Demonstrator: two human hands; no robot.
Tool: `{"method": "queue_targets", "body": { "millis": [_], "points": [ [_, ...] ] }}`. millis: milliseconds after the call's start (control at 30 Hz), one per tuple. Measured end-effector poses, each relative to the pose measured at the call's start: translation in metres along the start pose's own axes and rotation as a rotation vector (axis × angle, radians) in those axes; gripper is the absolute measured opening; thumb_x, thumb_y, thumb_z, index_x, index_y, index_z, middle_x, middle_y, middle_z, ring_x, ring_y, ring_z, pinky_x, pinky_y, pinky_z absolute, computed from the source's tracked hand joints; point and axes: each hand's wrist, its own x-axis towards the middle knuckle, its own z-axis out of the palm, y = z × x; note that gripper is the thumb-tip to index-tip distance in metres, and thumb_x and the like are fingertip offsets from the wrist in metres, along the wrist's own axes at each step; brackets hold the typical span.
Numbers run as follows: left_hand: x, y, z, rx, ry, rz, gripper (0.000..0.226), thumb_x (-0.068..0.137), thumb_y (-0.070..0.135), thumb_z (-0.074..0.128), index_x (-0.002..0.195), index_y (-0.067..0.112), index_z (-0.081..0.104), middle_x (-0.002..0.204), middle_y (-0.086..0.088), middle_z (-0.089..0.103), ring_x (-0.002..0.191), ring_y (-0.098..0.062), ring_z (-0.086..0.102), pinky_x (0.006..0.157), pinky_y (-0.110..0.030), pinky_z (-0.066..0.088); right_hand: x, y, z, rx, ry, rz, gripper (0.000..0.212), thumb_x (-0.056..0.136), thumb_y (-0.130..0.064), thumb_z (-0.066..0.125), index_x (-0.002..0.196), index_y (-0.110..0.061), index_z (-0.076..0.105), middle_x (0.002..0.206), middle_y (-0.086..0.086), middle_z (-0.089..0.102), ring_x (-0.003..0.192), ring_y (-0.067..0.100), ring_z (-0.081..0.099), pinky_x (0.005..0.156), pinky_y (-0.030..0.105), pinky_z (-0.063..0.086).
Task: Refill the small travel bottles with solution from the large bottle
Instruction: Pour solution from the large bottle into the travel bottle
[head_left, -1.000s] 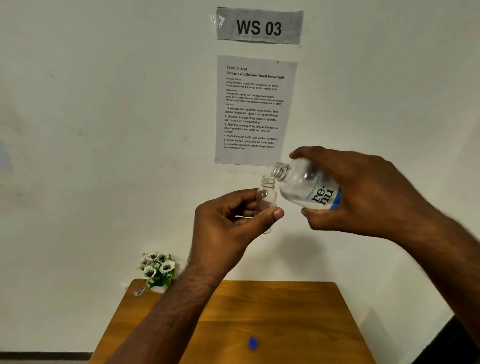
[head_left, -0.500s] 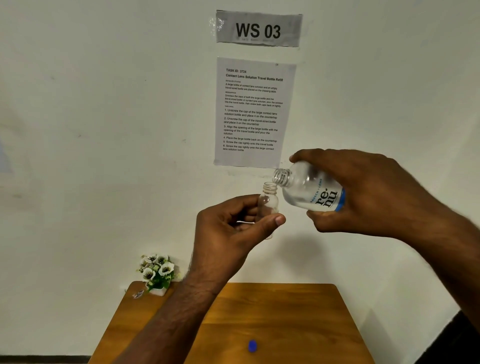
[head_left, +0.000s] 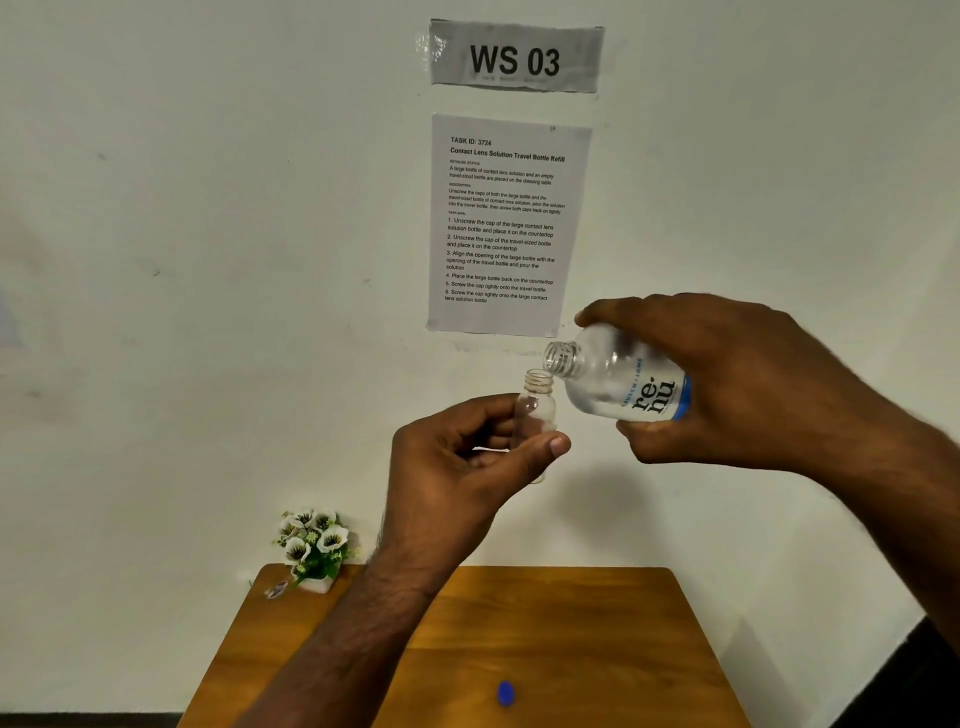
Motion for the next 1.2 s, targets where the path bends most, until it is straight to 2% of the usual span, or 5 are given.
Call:
{"method": "queue_targets", "body": {
  "millis": [133, 567, 1200],
  "points": [
    [0.0, 0.0, 0.001, 0.005, 0.008, -0.002, 0.038, 0.072, 0.029, 0.086, 0.106, 0.015, 0.081, 0.086, 0.0, 0.081, 0.079, -0.016, 0.078, 0.065, -0.022, 0.062, 0.002, 0.0, -0.001, -0.013, 0.005, -0.017, 0.086, 0.059, -0.053, 0.071, 0.139, -0.048, 0.042, 0.097, -0.029, 0.046, 0.082, 0.004, 0.047, 0.064, 0.022, 0.038],
    [0.002, -0.001, 0.001, 0.025, 0.011, 0.008, 0.038, 0.073, 0.029, 0.087, 0.106, 0.012, 0.081, 0.085, 0.003, 0.081, 0.079, -0.013, 0.078, 0.065, -0.02, 0.061, 0.004, 0.002, -0.002, -0.002, 0.027, -0.06, 0.083, 0.057, -0.048, 0.071, 0.136, -0.048, 0.044, 0.1, -0.02, 0.059, 0.084, 0.012, 0.055, 0.067, 0.032, 0.051],
    [0.004, -0.006, 0.0, 0.001, 0.004, -0.001, 0.039, 0.073, 0.026, 0.088, 0.107, 0.008, 0.081, 0.085, -0.001, 0.081, 0.077, -0.013, 0.077, 0.065, -0.022, 0.062, 0.011, 0.005, -0.004, 0.013, 0.019, -0.098, 0.083, 0.058, -0.047, 0.071, 0.136, -0.047, 0.045, 0.104, -0.019, 0.061, 0.085, 0.014, 0.056, 0.068, 0.033, 0.052]
  ]
}}
